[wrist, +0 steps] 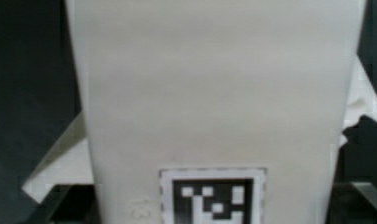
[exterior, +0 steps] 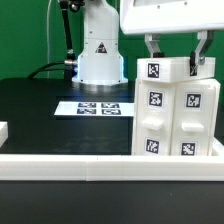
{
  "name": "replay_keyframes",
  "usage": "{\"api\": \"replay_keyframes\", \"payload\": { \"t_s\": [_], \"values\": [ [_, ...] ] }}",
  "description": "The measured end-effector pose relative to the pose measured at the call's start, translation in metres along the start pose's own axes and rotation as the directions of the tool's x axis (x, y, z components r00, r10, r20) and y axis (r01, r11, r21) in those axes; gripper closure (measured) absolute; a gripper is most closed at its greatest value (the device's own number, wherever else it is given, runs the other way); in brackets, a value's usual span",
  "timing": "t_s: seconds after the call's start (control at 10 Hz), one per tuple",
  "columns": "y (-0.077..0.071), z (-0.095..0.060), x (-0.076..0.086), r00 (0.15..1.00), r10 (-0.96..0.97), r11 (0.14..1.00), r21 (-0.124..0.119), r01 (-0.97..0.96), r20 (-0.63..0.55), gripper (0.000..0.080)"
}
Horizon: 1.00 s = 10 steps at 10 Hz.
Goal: Assemble cabinet
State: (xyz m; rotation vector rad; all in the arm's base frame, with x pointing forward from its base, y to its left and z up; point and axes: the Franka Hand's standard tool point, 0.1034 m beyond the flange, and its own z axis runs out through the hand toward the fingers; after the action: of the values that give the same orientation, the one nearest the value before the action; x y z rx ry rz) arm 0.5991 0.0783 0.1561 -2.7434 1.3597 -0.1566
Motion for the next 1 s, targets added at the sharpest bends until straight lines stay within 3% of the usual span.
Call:
{"api": "replay_keyframes", "payload": {
  "t_s": [0.3, 0.6, 1.0],
  "values": [
    [0.0008, 0.0001, -0.0012, 0.979, 0.204, 0.979, -0.005, -0.204, 0.012, 0.0245],
    [0.0016, 0.0002, -0.0021, 0.904, 0.426, 0.905, -0.011, -0.426, 0.023, 0.0245],
    [-0.0004, 0.0008, -0.0034, 0.689, 0.723, 0.690, -0.017, -0.723, 0.056, 0.0245]
  ]
}}
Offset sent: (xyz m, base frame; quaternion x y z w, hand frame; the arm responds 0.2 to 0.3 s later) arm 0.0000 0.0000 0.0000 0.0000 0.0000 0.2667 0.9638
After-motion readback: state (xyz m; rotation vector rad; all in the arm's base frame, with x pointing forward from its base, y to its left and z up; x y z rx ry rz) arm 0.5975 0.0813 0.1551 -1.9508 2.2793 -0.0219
